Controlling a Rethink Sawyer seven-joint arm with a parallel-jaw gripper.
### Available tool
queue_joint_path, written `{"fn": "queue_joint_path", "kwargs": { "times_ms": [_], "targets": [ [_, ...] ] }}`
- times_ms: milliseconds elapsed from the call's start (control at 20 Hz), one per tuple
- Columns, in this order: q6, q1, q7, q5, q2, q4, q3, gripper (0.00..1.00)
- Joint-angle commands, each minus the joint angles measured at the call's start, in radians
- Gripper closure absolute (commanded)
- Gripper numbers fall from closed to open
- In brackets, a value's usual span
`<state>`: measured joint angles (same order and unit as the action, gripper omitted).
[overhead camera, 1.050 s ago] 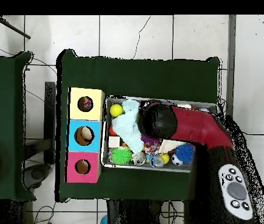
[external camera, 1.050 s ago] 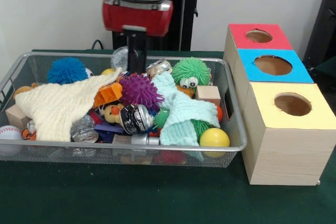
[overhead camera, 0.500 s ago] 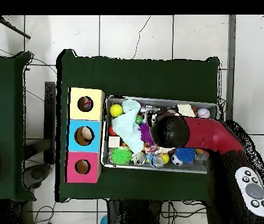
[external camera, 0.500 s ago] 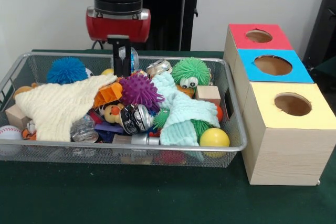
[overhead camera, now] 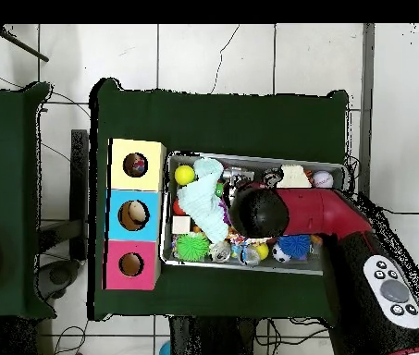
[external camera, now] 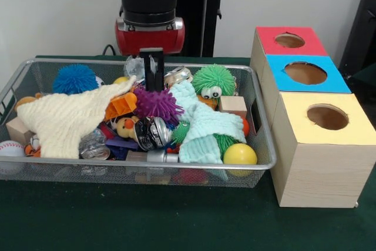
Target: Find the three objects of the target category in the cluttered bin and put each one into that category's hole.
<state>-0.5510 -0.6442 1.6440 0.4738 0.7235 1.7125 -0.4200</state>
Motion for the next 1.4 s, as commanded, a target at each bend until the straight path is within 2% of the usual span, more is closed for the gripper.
{"fn": "queue_joint_path", "kwargs": {
  "times_ms": [50, 300, 450, 600, 750, 850, 1000, 1100, 1200, 1400],
  "targets": [
    [0.003, -0.134, -0.335, 0.126, -0.078, 0.055, -0.163, 1.00],
    [-0.055, -0.206, -0.384, 0.166, -0.077, 0.045, -0.219, 1.00],
    [-0.089, -0.224, -0.397, 0.195, -0.048, 0.030, -0.231, 1.00],
    [-0.137, -0.216, -0.403, 0.218, -0.006, -0.002, -0.227, 1.00],
    [-0.148, -0.170, -0.366, 0.274, 0.044, -0.008, -0.182, 1.00],
    [-0.114, -0.092, -0.284, 0.377, 0.066, -0.017, -0.106, 1.00],
    [0.062, 0.097, 0.027, 0.646, 0.025, -0.043, 0.080, 1.00],
    [0.140, 0.214, 0.235, 0.785, -0.030, -0.078, 0.193, 1.00],
    [0.172, 0.270, 0.325, 0.838, -0.069, -0.101, 0.250, 1.00],
    [0.222, 0.306, 0.353, 0.859, -0.120, -0.136, 0.303, 1.00]
  ]
}}
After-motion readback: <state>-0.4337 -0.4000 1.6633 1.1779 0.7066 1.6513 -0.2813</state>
